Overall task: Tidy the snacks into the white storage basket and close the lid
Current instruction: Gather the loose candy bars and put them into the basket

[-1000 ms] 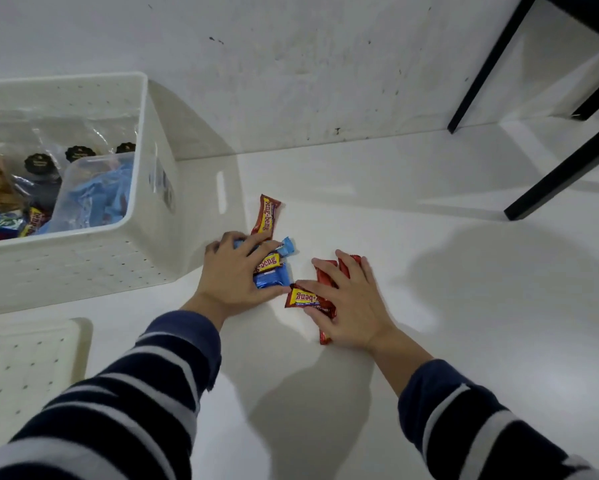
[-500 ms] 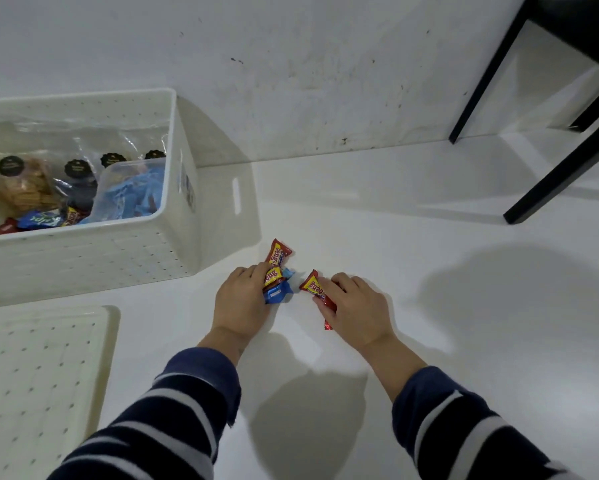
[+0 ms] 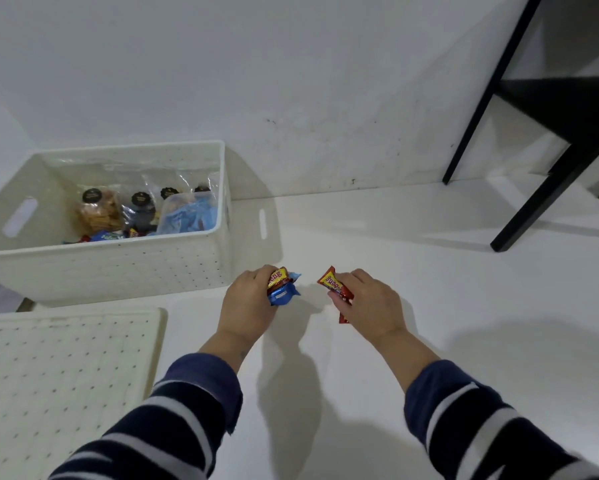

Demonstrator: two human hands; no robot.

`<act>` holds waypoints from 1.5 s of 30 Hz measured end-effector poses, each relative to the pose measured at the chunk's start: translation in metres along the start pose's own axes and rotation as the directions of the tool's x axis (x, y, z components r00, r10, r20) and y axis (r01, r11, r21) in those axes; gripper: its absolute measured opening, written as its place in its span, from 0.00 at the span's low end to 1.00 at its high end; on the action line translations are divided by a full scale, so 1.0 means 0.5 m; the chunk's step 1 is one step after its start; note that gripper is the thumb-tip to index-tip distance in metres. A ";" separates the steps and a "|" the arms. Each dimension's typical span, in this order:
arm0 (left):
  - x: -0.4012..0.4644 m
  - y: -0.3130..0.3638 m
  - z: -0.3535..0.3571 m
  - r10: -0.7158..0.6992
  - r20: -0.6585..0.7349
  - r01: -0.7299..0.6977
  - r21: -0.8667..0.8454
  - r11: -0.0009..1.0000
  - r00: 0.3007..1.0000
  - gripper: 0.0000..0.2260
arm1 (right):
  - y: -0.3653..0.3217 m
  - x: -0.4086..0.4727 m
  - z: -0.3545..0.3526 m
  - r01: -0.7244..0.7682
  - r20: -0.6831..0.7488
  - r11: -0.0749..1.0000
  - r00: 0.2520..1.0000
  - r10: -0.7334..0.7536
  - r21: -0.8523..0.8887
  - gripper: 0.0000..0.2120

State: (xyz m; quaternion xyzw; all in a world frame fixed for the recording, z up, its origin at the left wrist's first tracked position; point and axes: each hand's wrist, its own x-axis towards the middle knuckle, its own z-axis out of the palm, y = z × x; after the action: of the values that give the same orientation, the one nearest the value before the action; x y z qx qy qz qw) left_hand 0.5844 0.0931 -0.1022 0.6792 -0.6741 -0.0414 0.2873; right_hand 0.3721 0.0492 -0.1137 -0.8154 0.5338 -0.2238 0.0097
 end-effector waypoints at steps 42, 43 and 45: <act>0.150 -0.419 -0.378 -0.566 -0.240 0.586 0.014 0.810 0.789 0.13 | -0.674 0.425 0.115 0.159 0.365 0.970 0.905 -0.218 0.184 0.15; 0.150 -0.419 -0.377 -0.570 -0.258 0.591 0.007 0.806 0.780 0.12 | -0.685 0.429 0.129 0.099 0.411 0.970 0.892 -0.186 0.224 0.16; 0.149 -0.420 -0.375 -0.558 -0.277 0.580 -0.005 0.815 0.782 0.12 | -0.702 0.433 0.142 -0.011 0.517 0.948 0.840 -0.164 0.317 0.18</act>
State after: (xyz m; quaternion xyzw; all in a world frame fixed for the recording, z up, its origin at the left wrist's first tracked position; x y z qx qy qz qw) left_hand 0.8616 0.0705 -0.0156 0.8611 -0.3939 -0.0074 0.3215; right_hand 0.7742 -0.0050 -0.0112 -0.8545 0.4347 -0.0670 0.2764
